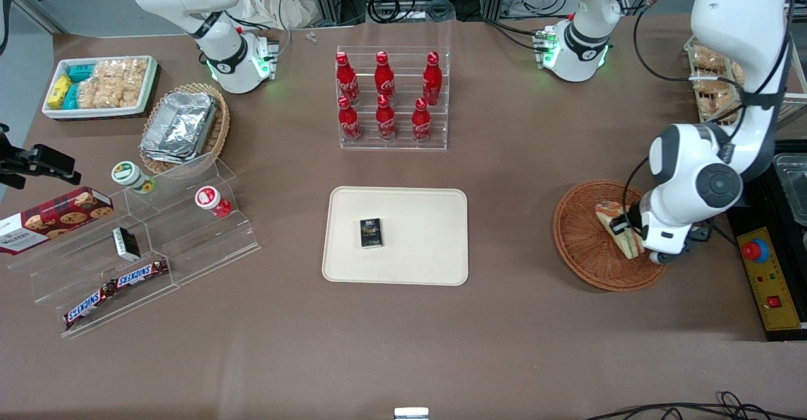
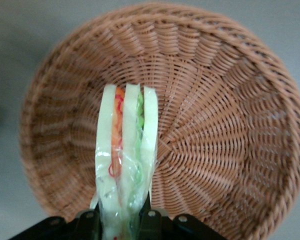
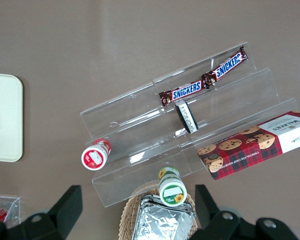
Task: Place sandwich from basket to tray
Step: 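Carry the held sandwich with the left gripper over the cream tray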
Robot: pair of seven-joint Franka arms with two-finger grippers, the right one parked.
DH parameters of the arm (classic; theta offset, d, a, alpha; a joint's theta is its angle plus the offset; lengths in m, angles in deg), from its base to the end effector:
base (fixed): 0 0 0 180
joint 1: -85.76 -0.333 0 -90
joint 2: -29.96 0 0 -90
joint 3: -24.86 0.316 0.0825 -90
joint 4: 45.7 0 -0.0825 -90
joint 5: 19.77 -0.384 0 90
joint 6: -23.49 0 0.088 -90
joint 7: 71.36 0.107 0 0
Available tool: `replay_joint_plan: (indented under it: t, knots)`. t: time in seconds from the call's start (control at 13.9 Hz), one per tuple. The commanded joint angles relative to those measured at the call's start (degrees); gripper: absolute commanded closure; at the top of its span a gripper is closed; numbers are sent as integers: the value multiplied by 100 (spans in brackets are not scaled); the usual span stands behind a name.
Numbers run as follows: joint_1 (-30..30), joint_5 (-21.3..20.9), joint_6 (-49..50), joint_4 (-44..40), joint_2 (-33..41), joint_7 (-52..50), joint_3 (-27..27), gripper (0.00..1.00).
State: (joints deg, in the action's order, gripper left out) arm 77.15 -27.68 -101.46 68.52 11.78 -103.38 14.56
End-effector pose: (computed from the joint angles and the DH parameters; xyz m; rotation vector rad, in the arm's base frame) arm 0.5899 -0.0092 0.2948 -2.9760 -0.6788 0.1566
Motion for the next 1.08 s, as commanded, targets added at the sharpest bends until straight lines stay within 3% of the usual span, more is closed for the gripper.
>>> replay_joint_plan:
  t: [0.0,0.29,0.43,0.65,1.01]
  knots:
    - [35,-62,1327,-906,333,396,-339,100]
    - [123,-18,3378,-2824,-79,591,-1262,100]
    - [306,8,3416,-2967,-115,521,-1562,100]
    - [1008,0,3355,-2976,-369,486,-1589,100]
    - [2055,-62,2618,-3476,-1502,-155,-1580,100]
